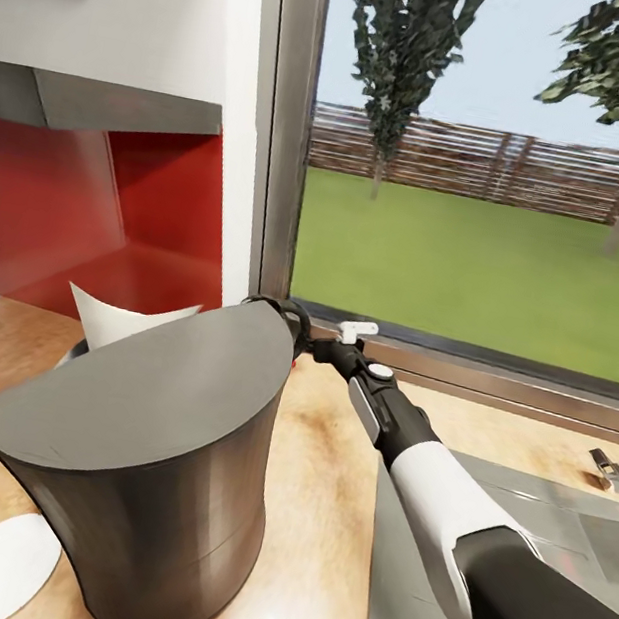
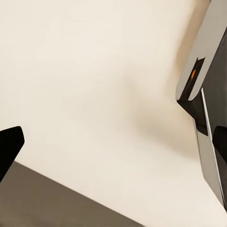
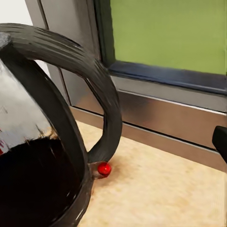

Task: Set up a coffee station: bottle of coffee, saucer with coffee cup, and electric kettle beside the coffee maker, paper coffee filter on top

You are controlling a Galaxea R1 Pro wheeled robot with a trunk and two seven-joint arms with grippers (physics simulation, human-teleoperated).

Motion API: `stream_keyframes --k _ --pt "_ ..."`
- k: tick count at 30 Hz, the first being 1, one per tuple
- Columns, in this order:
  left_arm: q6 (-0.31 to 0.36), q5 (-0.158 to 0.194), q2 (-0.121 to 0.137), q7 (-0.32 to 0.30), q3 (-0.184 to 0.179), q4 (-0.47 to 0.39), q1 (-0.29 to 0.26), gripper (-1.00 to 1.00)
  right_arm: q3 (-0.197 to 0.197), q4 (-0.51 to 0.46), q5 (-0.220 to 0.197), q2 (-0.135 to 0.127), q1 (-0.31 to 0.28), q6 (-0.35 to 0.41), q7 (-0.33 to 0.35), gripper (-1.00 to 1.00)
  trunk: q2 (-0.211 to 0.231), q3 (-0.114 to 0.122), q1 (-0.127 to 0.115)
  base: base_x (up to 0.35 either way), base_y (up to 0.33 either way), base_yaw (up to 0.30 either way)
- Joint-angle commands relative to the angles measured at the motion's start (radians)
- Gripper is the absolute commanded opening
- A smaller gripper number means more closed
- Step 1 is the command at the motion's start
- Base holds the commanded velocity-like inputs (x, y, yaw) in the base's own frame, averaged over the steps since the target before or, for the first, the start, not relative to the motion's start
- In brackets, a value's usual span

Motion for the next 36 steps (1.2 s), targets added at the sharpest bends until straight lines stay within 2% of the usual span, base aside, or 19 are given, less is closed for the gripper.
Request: stream_keyframes --k 1,14,15,27,32,36 --pt "-0.001 0.000 0.000 0.000 0.008 -0.002 0.001 1.00 0.003 -0.001 -0.008 -0.001 -0.001 0.005 -0.002 1.00 -0.001 -0.001 0.000 0.126 0.000 0.000" --pt "-0.001 0.000 -0.003 0.000 0.006 -0.002 0.001 1.00 0.006 -0.003 -0.009 0.000 -0.001 0.009 -0.075 1.00 -0.001 -0.001 0.000 0.019 0.000 0.000" --pt "-0.001 0.000 -0.003 0.000 0.006 -0.002 0.001 1.00 0.006 -0.003 -0.009 0.001 -0.001 0.009 -0.160 1.00 -0.001 -0.001 0.000 0.000 0.000 0.000" --pt "-0.001 0.000 -0.003 0.000 0.005 -0.002 0.002 1.00 0.005 -0.047 -0.009 0.007 -0.001 0.011 -0.162 1.00 -0.001 -0.019 0.000 0.000 0.000 0.000" --pt "-0.002 0.000 0.001 0.000 0.005 0.000 0.007 1.00 0.005 -0.101 -0.008 0.010 -0.001 0.015 -0.165 1.00 -0.001 -0.027 0.000 0.000 0.000 0.000" --pt "-0.002 0.000 0.003 0.000 0.005 0.001 0.010 1.00 0.004 -0.138 -0.009 0.012 -0.001 0.020 -0.194 1.00 -0.001 -0.033 0.000 0.000 0.000 0.000"
